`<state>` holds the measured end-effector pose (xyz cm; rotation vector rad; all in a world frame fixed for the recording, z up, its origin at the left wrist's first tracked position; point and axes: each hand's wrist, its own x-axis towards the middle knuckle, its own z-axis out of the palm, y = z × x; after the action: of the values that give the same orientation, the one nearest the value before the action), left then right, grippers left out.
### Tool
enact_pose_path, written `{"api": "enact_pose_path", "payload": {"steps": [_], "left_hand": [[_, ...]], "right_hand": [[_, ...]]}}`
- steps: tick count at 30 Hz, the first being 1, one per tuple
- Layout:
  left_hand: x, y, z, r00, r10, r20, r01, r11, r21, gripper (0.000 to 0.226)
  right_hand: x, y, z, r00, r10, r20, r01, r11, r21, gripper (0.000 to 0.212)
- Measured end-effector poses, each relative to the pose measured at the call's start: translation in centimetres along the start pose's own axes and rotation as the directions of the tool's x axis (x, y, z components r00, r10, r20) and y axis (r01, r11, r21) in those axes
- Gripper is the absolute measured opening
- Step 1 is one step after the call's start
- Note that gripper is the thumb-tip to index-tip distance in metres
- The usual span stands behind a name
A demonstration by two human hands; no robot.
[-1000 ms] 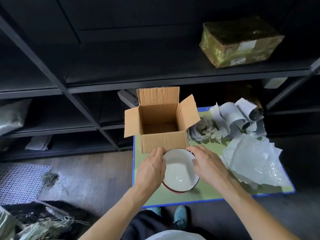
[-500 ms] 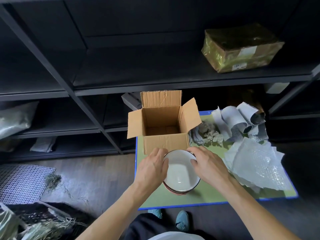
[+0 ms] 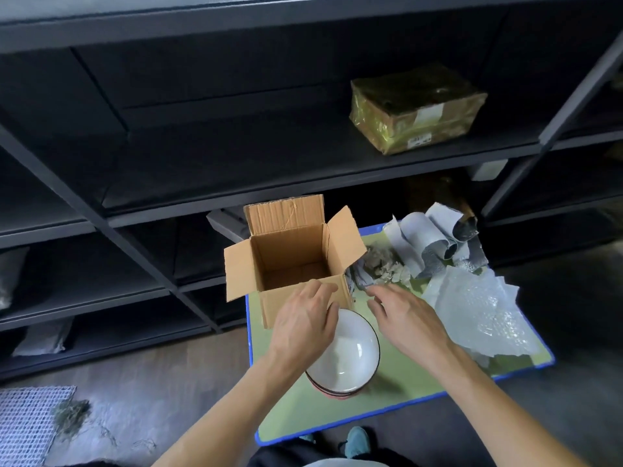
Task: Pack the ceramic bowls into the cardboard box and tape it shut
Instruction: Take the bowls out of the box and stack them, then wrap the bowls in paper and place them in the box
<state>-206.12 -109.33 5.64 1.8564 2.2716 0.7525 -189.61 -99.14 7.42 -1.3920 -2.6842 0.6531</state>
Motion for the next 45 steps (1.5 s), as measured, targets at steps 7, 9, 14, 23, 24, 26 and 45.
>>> {"api": "enact_pose_path", "payload": {"steps": [7, 9, 14, 23, 24, 26, 45], "left_hand": [[3.1, 2.3, 2.9, 0.978, 0.173, 0.121, -0.167, 0.984, -0.056, 0.035], [3.9, 3.4, 4.1, 0.957, 0.208, 0.204, -0.203, 0.978, -0.046, 0.039], [5.8, 7.0, 7.1, 0.910, 0.225, 0.349, -0.238, 0.971, -0.007, 0.045], [9.9, 13.2, 13.1, 0.838, 0.083, 0.539, -0.156, 0.984, 0.091, 0.045], [10.3, 13.6, 13.7, 0.828, 0.055, 0.558, -0.142, 0.983, 0.114, 0.046], [10.8, 14.5, 14.8, 0.816, 0.001, 0.577, -0.120, 0.979, 0.167, 0.045], [12.5, 11.3, 12.2, 0.872, -0.328, 0.364, 0.407, 0.899, -0.162, 0.014]], "right_hand": [[-2.6, 4.3, -0.9, 0.972, 0.235, 0.020, -0.234, 0.972, -0.034, 0.044], [-3.7, 6.0, -1.1, 0.953, 0.303, 0.023, -0.302, 0.953, -0.032, 0.045], [-5.7, 10.4, -2.3, 0.896, 0.443, 0.044, -0.442, 0.897, -0.033, 0.044], [-6.3, 17.8, -3.2, 0.836, 0.540, 0.096, -0.542, 0.841, -0.010, 0.045], [-6.2, 18.4, -3.2, 0.837, 0.538, 0.101, -0.541, 0.841, -0.006, 0.044], [-5.7, 19.5, -3.2, 0.841, 0.529, 0.111, -0.532, 0.847, -0.003, 0.041], [-0.5, 21.7, -4.0, 0.890, 0.434, 0.141, -0.451, 0.883, 0.129, 0.045]]}}
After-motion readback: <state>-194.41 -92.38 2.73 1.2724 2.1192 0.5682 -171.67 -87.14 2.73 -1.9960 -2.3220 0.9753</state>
